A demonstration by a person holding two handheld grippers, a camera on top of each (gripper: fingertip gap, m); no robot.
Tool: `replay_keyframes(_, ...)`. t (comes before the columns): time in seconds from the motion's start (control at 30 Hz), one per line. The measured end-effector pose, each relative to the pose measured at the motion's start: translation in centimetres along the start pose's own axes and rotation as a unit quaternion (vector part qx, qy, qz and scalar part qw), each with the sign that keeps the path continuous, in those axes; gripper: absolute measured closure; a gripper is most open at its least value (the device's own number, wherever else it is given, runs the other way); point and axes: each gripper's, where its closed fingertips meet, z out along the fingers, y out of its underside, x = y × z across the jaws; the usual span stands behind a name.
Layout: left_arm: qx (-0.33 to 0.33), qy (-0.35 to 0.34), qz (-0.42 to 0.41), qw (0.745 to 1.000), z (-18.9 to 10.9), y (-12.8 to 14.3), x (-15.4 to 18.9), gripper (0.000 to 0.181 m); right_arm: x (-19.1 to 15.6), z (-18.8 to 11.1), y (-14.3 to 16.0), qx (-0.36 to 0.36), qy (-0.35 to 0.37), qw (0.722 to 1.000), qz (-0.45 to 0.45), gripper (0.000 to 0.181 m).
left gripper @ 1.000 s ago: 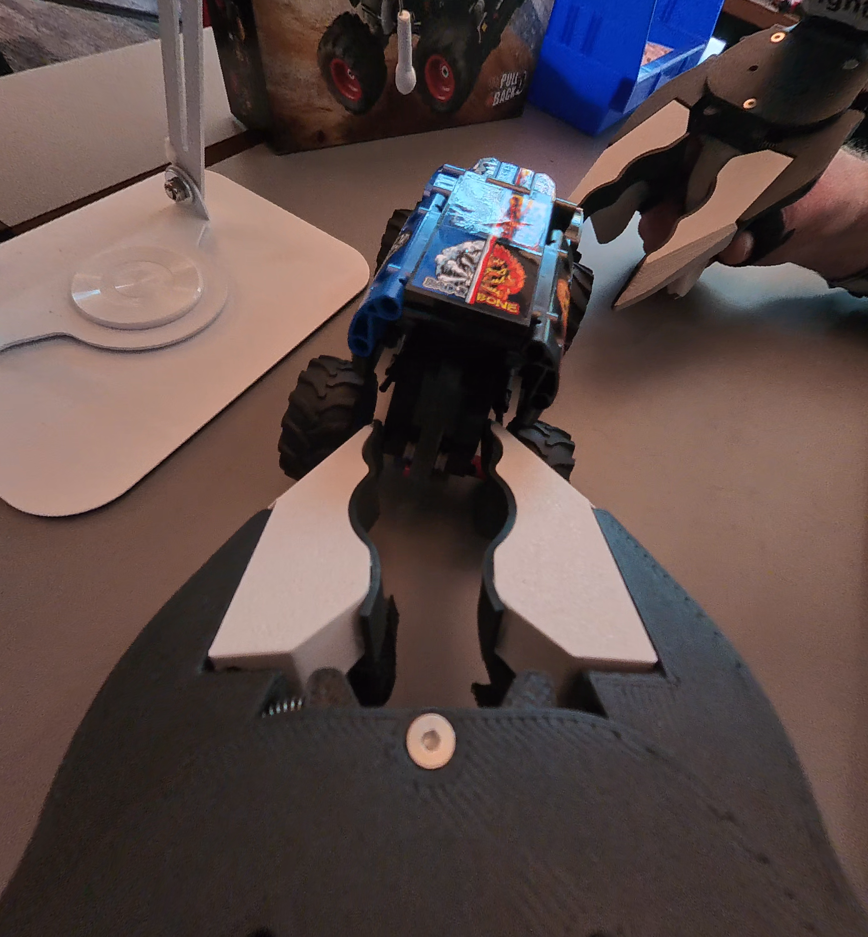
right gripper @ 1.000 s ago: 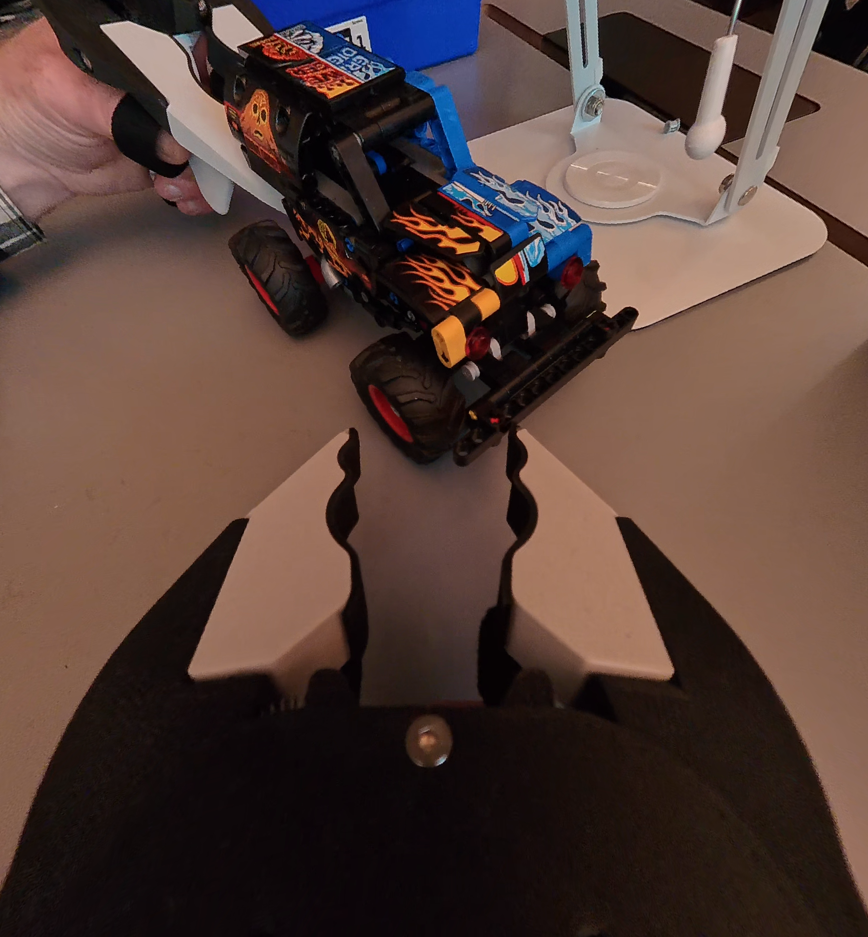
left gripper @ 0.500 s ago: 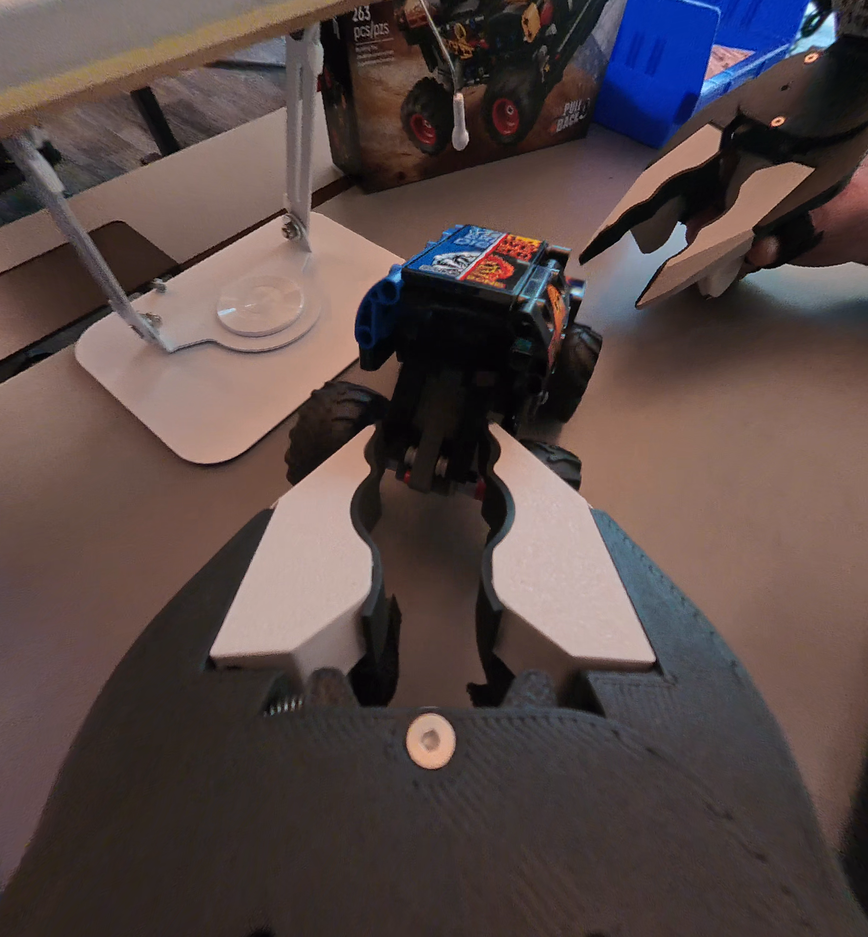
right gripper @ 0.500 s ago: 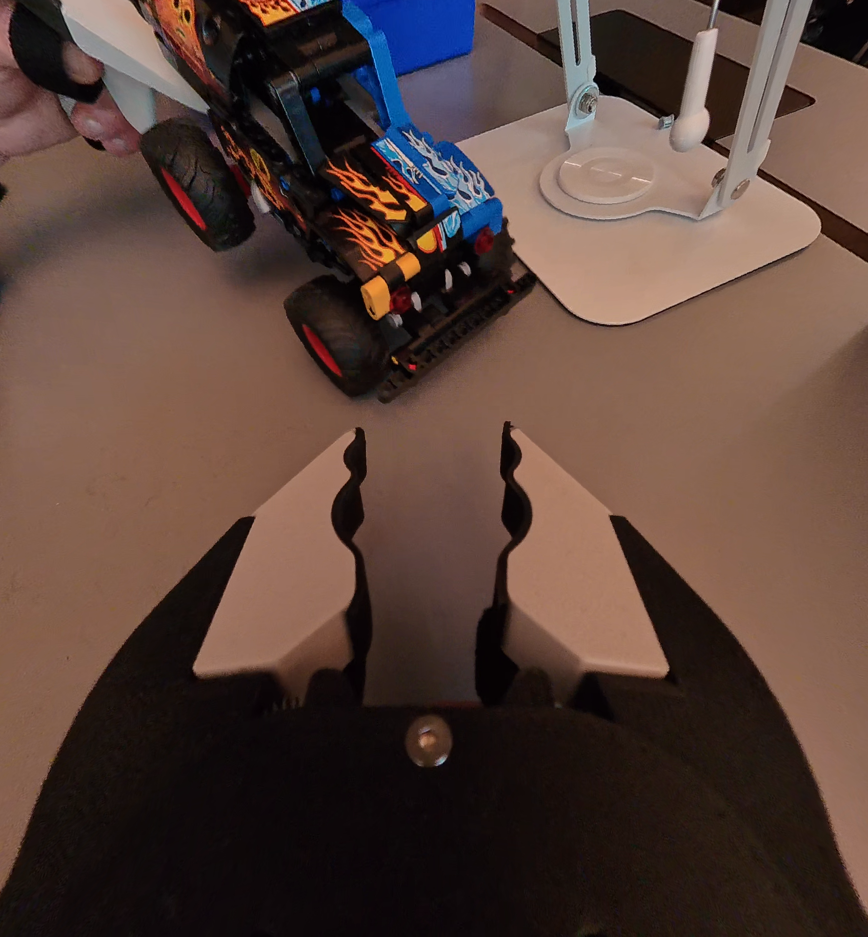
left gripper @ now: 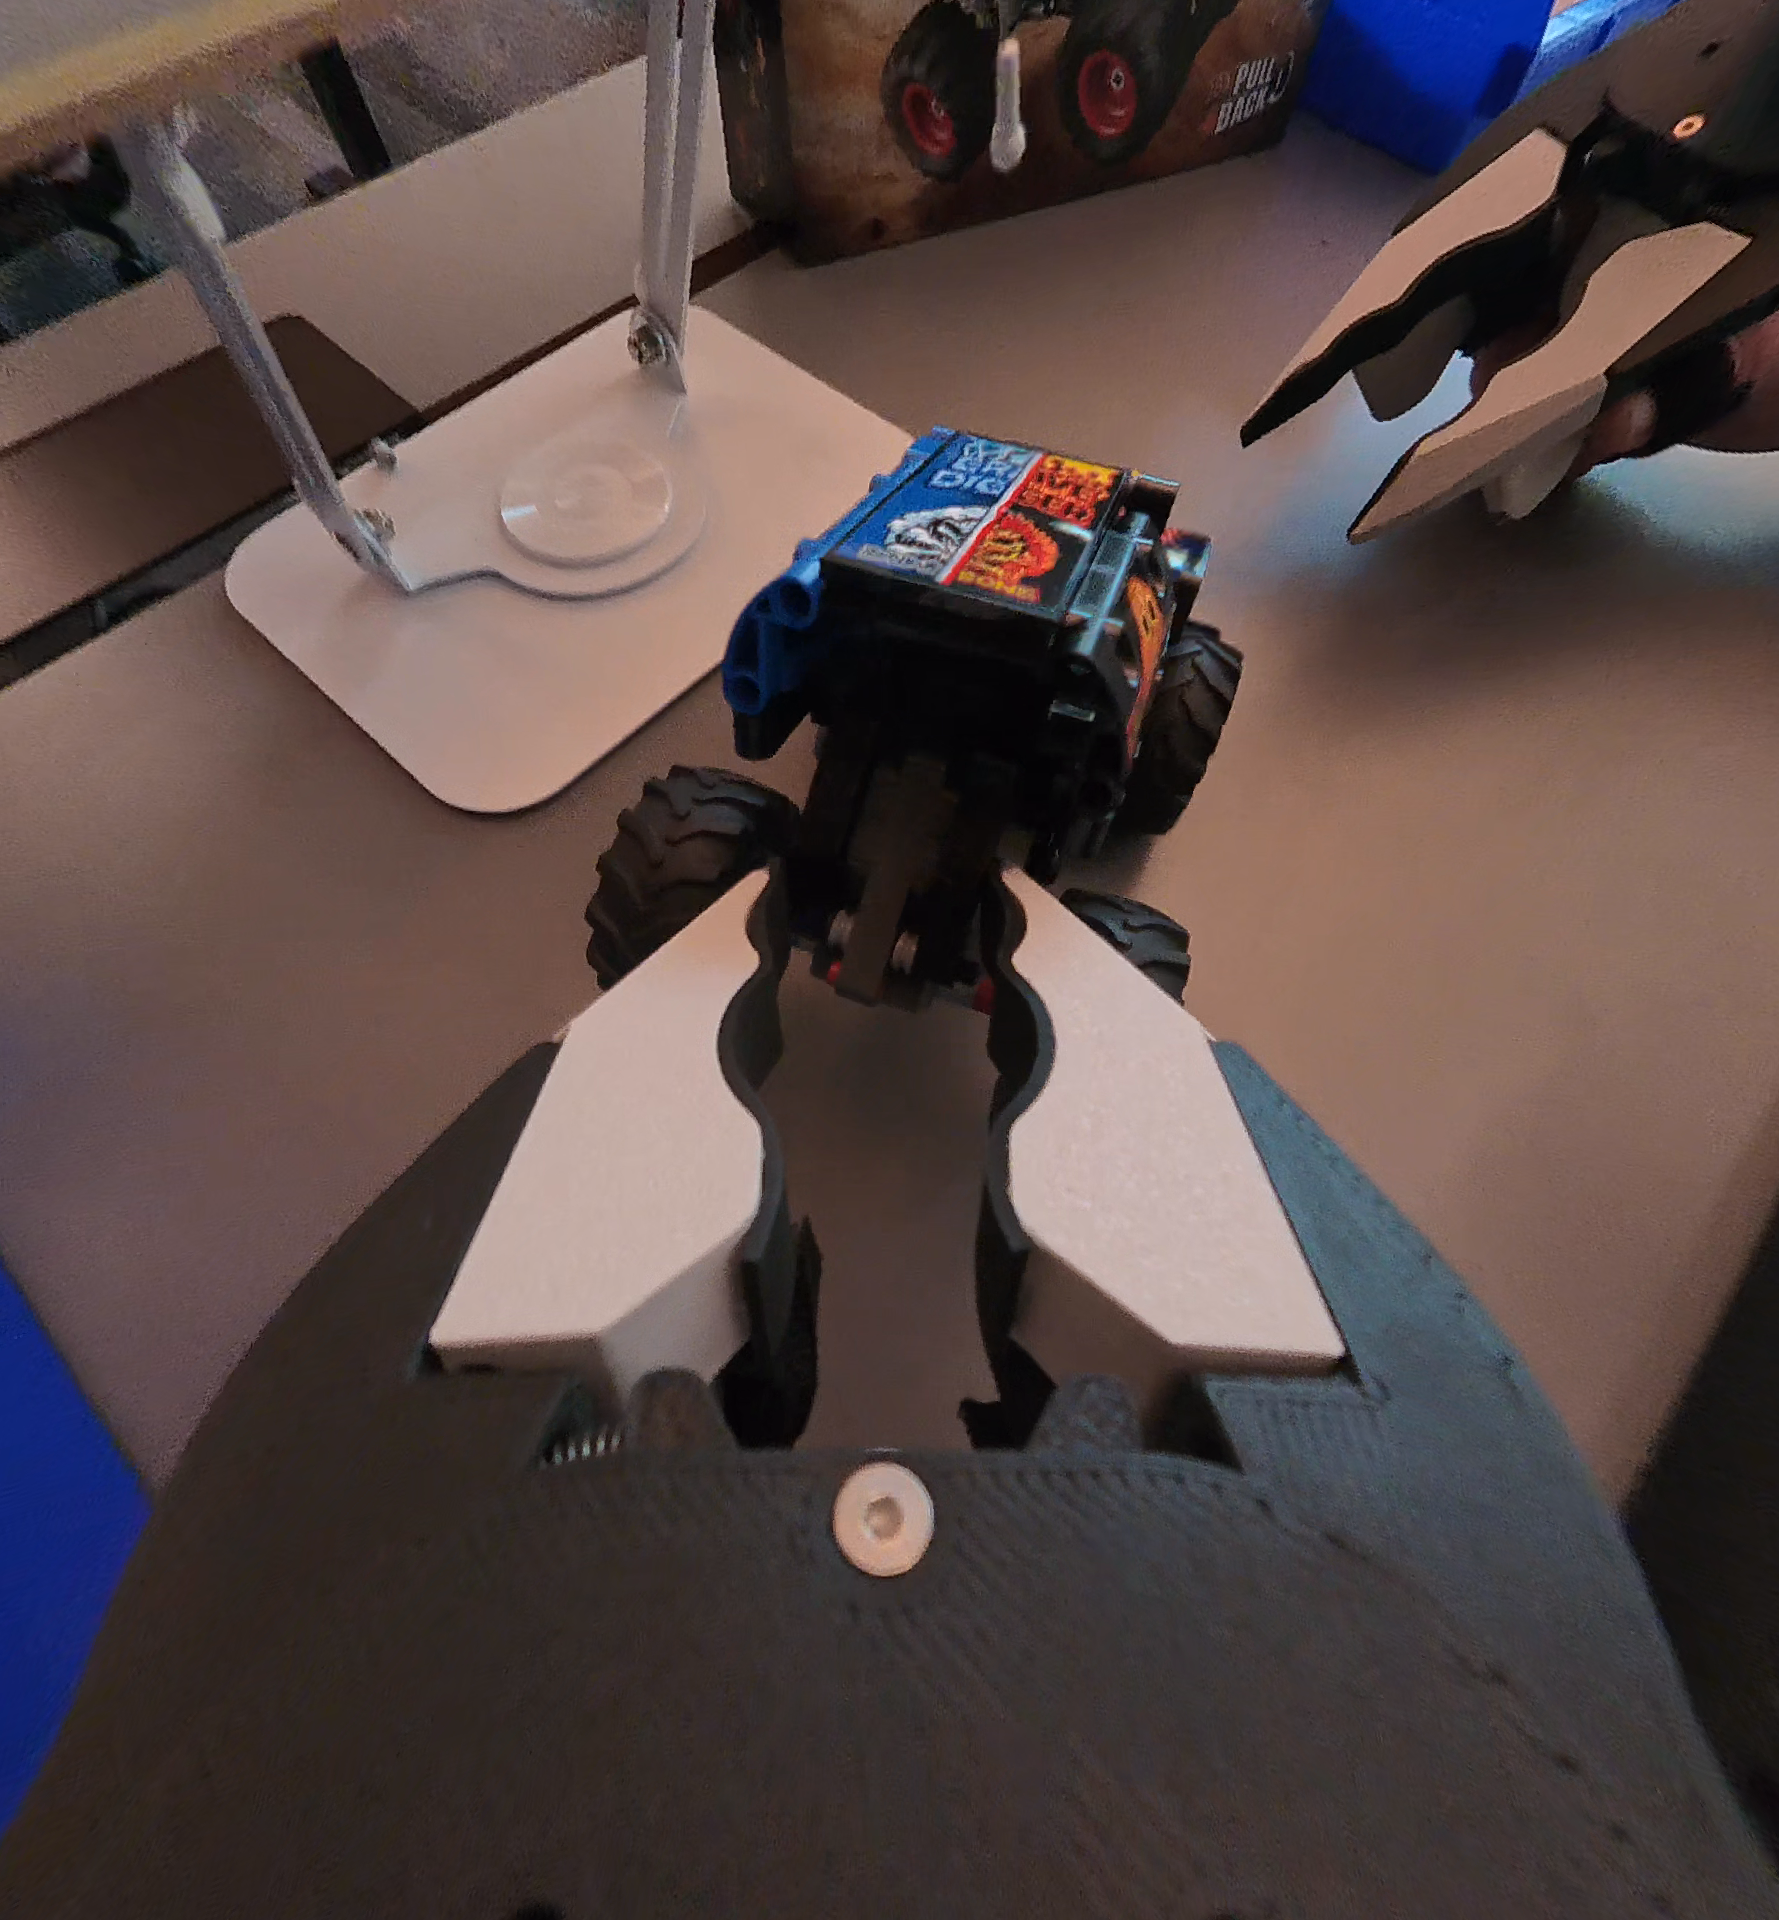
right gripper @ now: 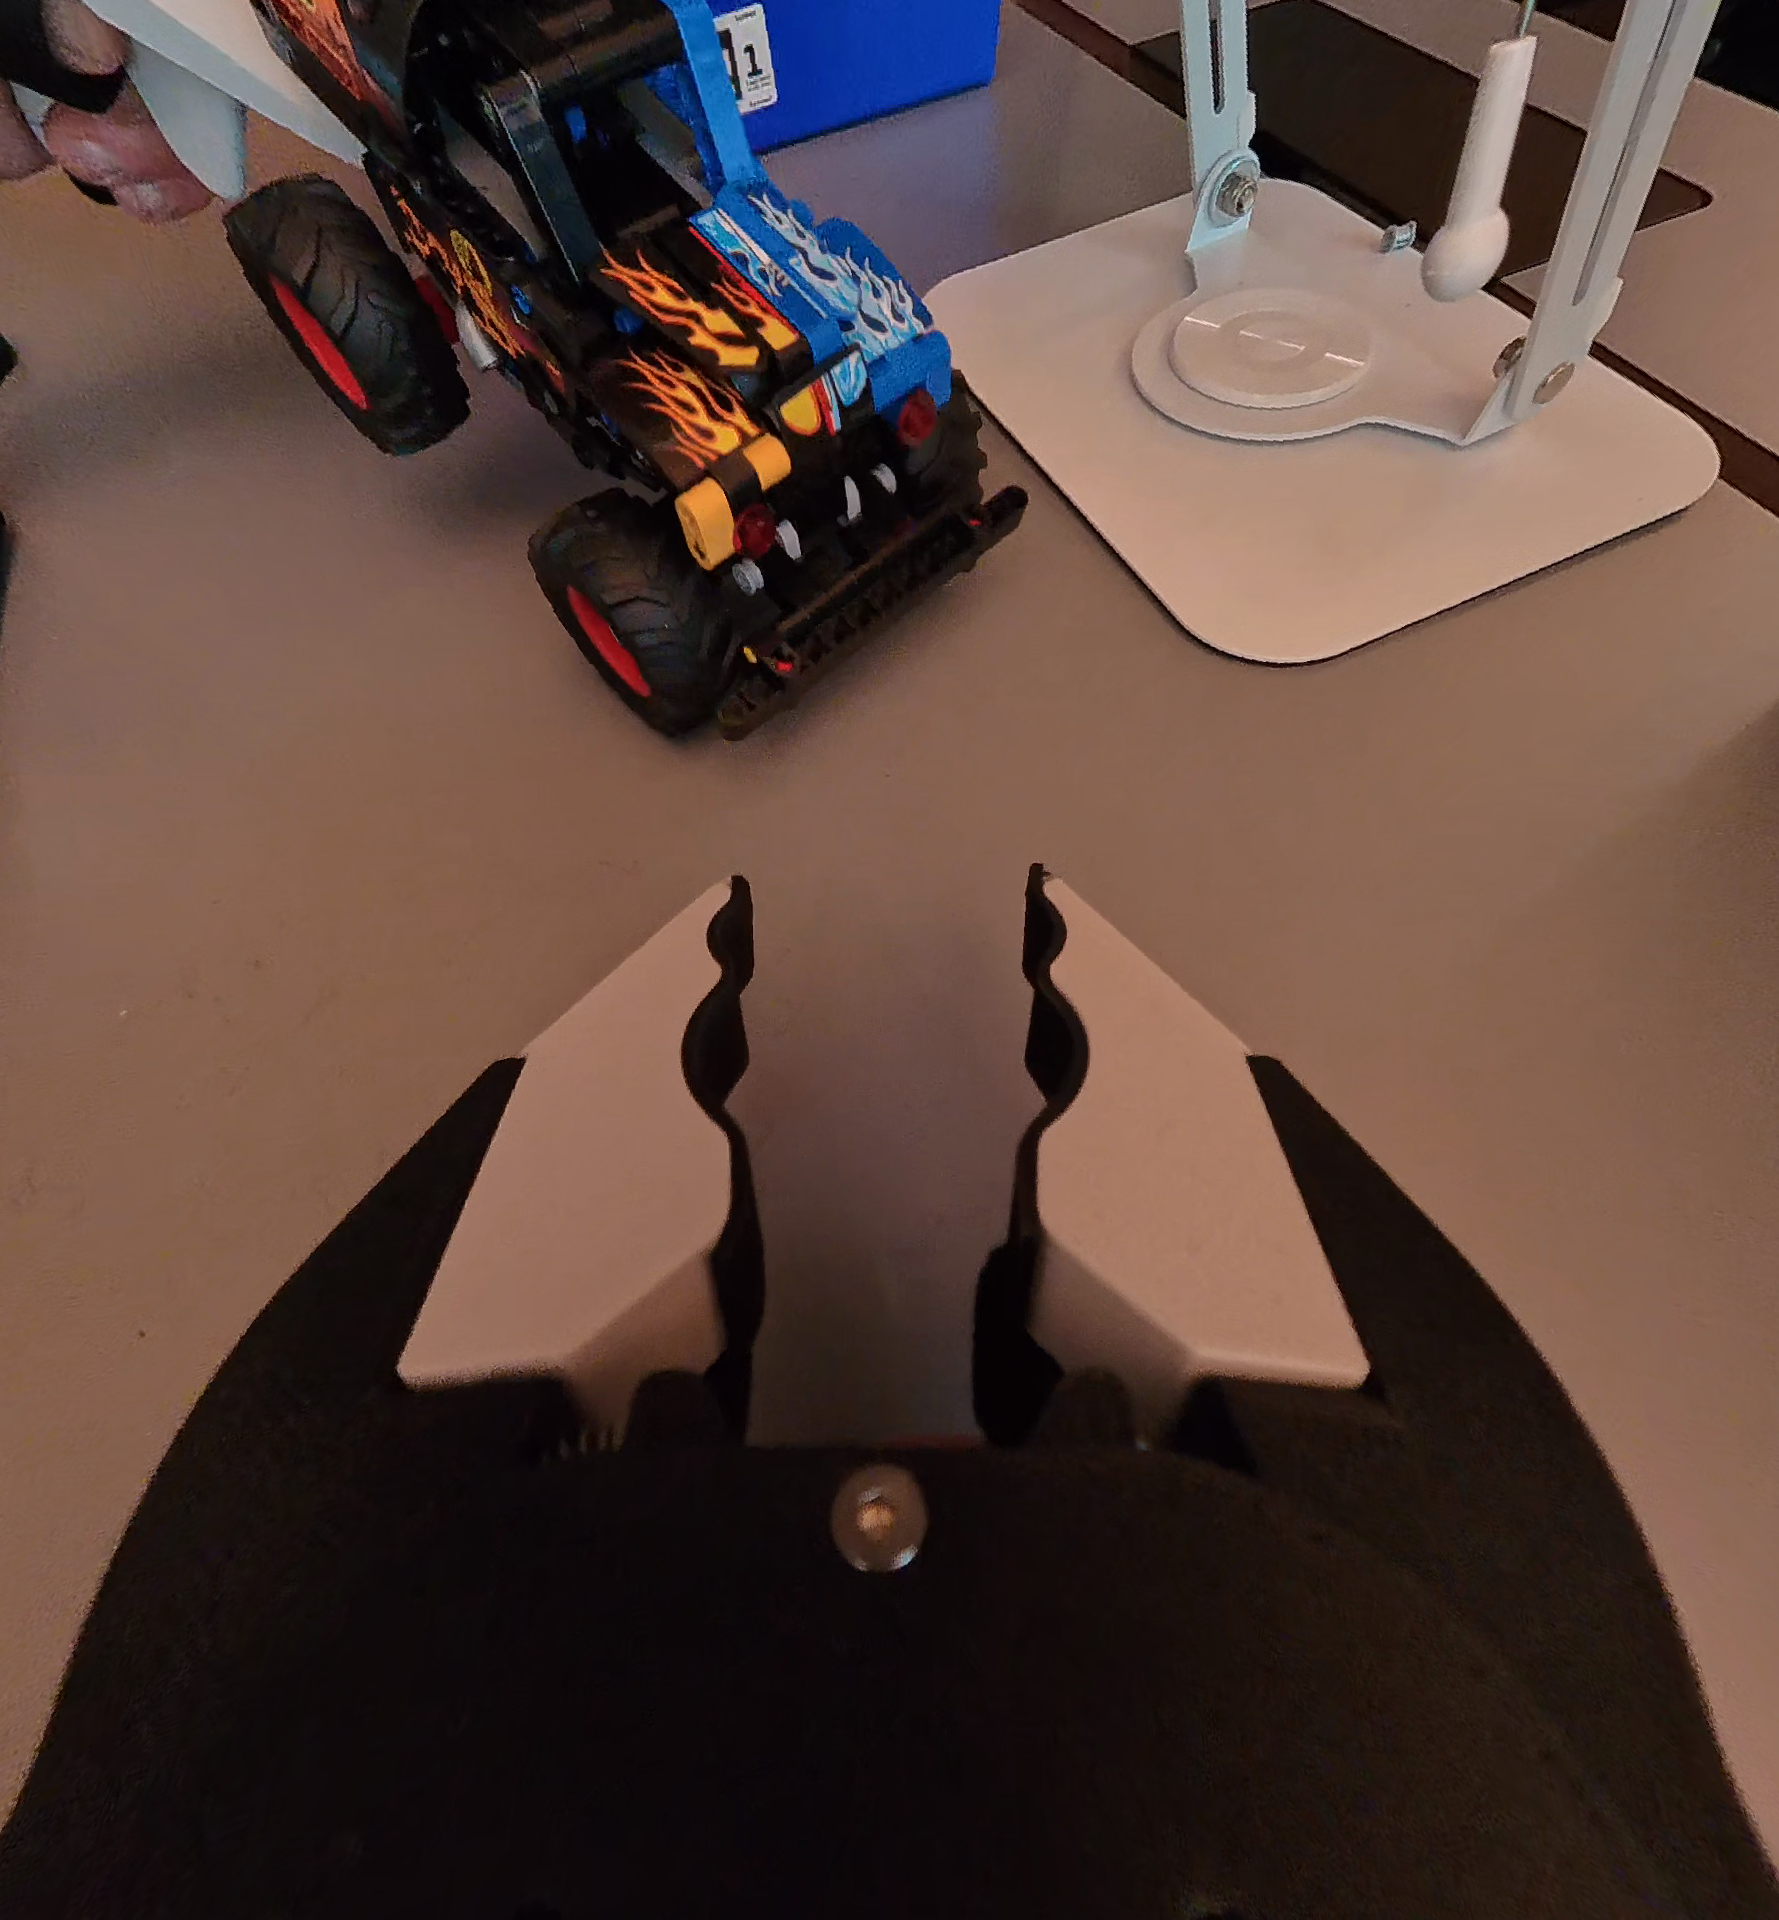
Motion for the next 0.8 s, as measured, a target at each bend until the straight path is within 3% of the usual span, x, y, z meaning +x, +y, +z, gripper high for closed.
replay_keyframes(0.27,-0.044,0.006,-0.025,0.999,0.5,3.7,-0.2,0.146,-0.3,0.4,0.4,-0.017,-0.001,1.0,-0.011,0.13)
replay_keyframes(0.57,-0.002,0.043,-0.039,0.998,1.5,1.7,0.9,0.144,-0.2,0.5,0.3,-0.014,0.004,1.0,-0.01,0.129)
replay_keyframes(0.8,-0.005,0.066,-0.027,0.997,2.6,1.0,2.4,0.135,-1.1,0.9,0.2,-0.016,-0.005,1.0,-0.027,0.127)
